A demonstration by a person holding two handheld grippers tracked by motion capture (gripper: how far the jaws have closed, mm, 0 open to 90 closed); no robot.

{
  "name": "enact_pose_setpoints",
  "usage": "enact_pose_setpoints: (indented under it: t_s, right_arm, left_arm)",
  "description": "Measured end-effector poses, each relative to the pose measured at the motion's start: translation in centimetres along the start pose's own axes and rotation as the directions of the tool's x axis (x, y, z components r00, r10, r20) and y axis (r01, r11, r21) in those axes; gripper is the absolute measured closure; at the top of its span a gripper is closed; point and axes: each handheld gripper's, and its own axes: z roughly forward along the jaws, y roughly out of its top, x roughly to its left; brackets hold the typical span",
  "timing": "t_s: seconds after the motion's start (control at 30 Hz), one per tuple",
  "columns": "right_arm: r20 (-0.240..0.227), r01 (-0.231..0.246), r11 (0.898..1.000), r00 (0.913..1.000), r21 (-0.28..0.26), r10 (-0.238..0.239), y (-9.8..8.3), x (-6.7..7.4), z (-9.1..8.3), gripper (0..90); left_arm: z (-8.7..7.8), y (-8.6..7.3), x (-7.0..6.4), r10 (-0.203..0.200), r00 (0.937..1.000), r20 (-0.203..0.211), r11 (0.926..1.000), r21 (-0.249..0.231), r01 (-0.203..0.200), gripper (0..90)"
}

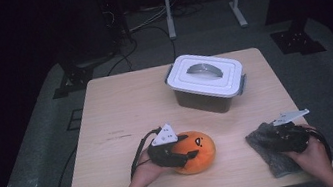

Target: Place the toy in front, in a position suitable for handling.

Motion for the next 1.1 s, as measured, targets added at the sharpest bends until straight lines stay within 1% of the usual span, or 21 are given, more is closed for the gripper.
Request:
enact_pose_setpoints:
  t_s: [0.07, 0.13, 0.27, 0.4, 0.5, 0.63, 0.7, 0.77, 0.8, 0.83, 0.9, 0.93, 1.03, 1.1]
  right_arm:
    - [0.009, 0.013, 1.0, 0.9999, -0.009, -0.013, -0.1, 0.2, 0.0, 51.1]
    - [0.011, 0.02, 1.0, 0.9997, -0.01, -0.02, -0.2, 0.2, 0.0, 51.4]
    - [0.015, 0.035, 0.999, 0.9993, -0.001, -0.035, -0.1, 0.3, 0.0, 53.8]
    - [0.009, 0.032, 0.999, 0.9994, 0.011, -0.032, 0.0, 0.4, 0.0, 59.6]
    - [0.0, 0.025, 1.0, 0.9997, 0.015, -0.025, 0.0, 0.4, -0.1, 64.6]
    - [-0.008, 0.016, 1.0, 0.9998, 0.023, -0.016, 0.1, 0.3, -0.1, 69.3]
    - [-0.017, 0.011, 1.0, 0.9998, 0.02, -0.01, 0.0, 0.2, -0.1, 72.4]
    - [-0.022, 0.003, 1.0, 0.9997, 0.015, -0.002, 0.0, 0.1, -0.2, 73.0]
    - [-0.028, -0.008, 1.0, 0.9996, 0.016, 0.008, 0.0, 0.0, -0.2, 73.5]
    - [-0.033, -0.005, 1.0, 0.9994, 0.011, 0.005, -0.1, -0.1, -0.2, 74.4]
    - [-0.041, -0.018, 1.0, 0.999, 0.01, 0.019, -0.1, -0.2, -0.2, 75.3]
    - [-0.048, -0.023, 1.0, 0.9986, 0.007, 0.023, -0.2, -0.3, -0.2, 75.9]
    - [-0.073, -0.044, 0.999, 0.9963, 0.004, 0.044, -0.2, -0.6, -0.3, 76.7]
    - [-0.088, -0.056, 0.998, 0.9946, 0.0, 0.056, -0.3, -0.9, -0.3, 77.1]
  left_arm:
    - [-0.2, 0.1, 0.0, 0.009, 1.0, 0.001, 1.0, 0.004, -0.009, 34.1]
    - [-0.5, 0.1, 0.0, 0.008, 0.9999, 0.007, 1.0, 0.0, -0.008, 32.5]
    - [-1.0, 0.3, 0.2, 0.017, 0.9997, 0.015, 0.9998, -0.008, -0.017, 30.1]
    - [-1.8, 0.4, 0.4, 0.021, 0.9998, 0.006, 0.9996, -0.017, -0.021, 28.0]
    - [-2.5, 0.3, 0.5, 0.022, 0.9998, 0.0, 0.9996, -0.018, -0.022, 27.4]
    - [-3.4, -0.3, 0.9, 0.026, 0.9997, -0.005, 0.9997, -0.006, -0.026, 25.9]
    - [-3.5, -0.6, 1.1, 0.023, 0.9997, 0.007, 0.9997, 0.008, -0.023, 24.4]
    - [-3.5, -1.0, 1.3, 0.023, 0.9994, 0.027, 0.9994, 0.025, -0.024, 23.8]
    - [-3.4, -1.2, 1.3, 0.021, 0.9993, 0.031, 0.9991, 0.035, -0.022, 22.9]
    - [-3.2, -1.4, 1.3, 0.021, 0.9992, 0.033, 0.9987, 0.046, -0.022, 22.4]
    - [-2.9, -1.8, 1.4, 0.028, 0.9989, 0.037, 0.9971, 0.069, -0.031, 23.4]
    - [-2.8, -2.0, 1.4, 0.026, 0.999, 0.036, 0.9971, 0.07, -0.028, 24.2]
    - [-2.8, -2.2, 1.6, 0.014, 0.9993, 0.035, 0.998, 0.061, -0.016, 31.1]
    - [-2.7, -2.3, 1.5, 0.014, 0.9996, 0.026, 0.9976, 0.068, -0.015, 32.9]
